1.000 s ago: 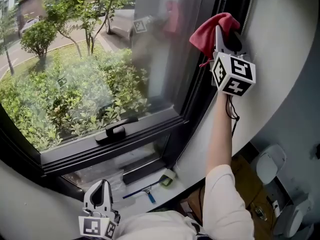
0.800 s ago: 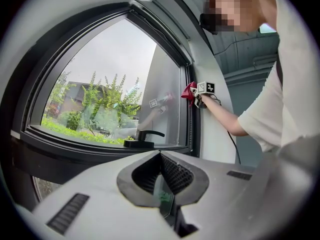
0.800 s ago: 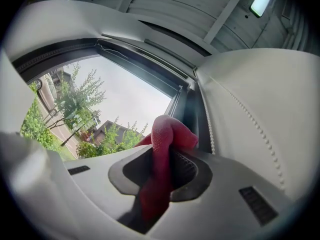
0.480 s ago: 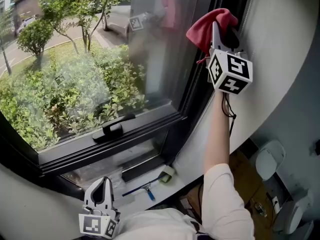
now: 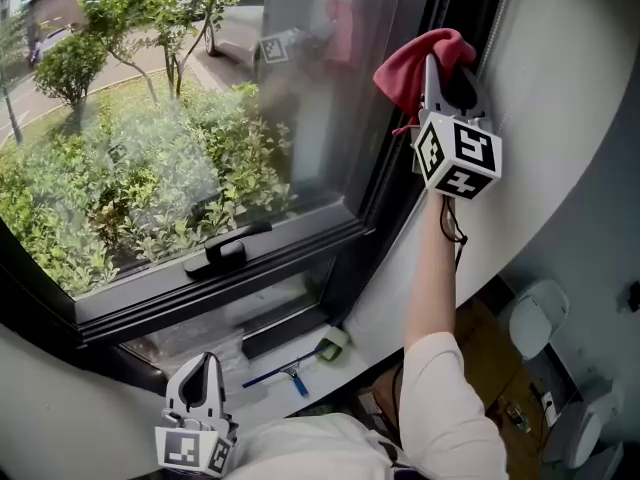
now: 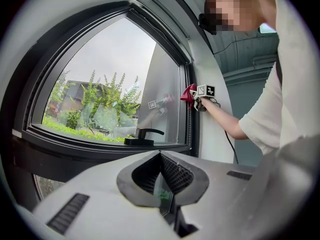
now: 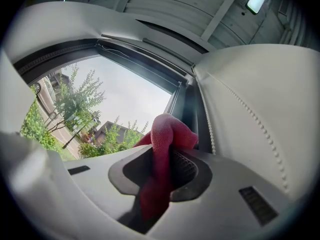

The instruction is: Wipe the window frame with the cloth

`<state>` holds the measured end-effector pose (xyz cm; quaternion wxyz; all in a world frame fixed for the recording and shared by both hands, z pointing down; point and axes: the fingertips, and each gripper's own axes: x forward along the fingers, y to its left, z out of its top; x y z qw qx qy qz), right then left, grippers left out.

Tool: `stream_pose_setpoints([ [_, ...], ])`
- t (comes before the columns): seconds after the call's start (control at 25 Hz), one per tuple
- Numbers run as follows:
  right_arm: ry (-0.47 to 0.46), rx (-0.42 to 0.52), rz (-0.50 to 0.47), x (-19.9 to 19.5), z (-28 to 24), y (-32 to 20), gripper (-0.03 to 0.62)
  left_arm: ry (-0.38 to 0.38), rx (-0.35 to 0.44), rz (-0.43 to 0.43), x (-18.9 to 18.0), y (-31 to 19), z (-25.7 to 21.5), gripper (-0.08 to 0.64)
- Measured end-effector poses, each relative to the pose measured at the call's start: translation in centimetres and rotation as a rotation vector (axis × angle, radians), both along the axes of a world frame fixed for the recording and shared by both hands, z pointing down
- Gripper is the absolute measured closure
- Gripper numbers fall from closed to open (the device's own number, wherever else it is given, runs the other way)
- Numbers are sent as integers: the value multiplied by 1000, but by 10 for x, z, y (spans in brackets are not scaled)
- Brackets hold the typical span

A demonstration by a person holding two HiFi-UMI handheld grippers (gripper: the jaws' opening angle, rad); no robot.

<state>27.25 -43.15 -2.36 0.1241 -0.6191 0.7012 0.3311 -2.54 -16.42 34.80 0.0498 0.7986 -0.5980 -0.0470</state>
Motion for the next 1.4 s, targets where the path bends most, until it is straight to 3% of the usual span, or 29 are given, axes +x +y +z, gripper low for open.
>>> stream_pose_setpoints([
  [1.4, 6, -46, 23, 0, 56, -2, 497, 0, -16, -1, -4, 4, 5, 552],
])
